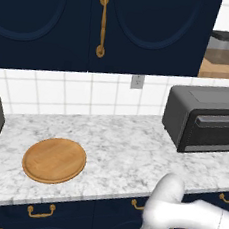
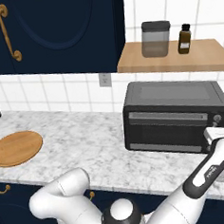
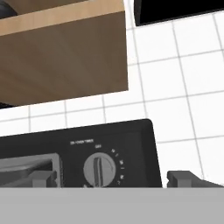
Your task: Pick up the kebab skewer and baguette bread, and place them inside the toaster oven. Close the toaster oven door and start by setting the timer.
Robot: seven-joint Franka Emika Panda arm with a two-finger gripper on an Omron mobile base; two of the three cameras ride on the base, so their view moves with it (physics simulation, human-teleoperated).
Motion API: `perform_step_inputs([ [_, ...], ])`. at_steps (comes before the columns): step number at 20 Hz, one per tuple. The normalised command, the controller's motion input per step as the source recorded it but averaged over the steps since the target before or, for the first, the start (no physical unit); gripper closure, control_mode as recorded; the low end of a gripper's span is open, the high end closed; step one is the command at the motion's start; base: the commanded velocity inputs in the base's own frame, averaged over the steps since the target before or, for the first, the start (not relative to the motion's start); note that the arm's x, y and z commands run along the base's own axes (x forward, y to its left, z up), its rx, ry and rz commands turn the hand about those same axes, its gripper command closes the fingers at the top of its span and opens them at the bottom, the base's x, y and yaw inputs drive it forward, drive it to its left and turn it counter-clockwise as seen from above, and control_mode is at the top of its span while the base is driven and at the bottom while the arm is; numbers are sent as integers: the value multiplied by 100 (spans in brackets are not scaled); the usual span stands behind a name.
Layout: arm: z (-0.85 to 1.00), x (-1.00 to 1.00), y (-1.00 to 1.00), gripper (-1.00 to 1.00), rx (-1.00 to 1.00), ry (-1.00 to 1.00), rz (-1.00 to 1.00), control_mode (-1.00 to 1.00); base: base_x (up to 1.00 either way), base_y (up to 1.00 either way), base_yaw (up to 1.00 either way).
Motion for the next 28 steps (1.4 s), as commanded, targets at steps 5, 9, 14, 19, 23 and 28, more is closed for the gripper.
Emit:
perform_step_inputs([
  [5,-9,54,-11,-100,0,-9,0,-100,0,0,0],
  [9,-19,28,-24,-100,0,-4,0,-100,0,0,0],
  [14,-6,18,-35,-100,0,-1,0,-100,0,0,0],
  [19,0,0,-2,-100,-1,-4,-5,-100,0,0,0],
  [23,0,-11,0,-100,-6,-6,-19,-100,0,0,0],
  [28,0,0,0,-100,-5,-1,-26,-100,0,0,0],
])
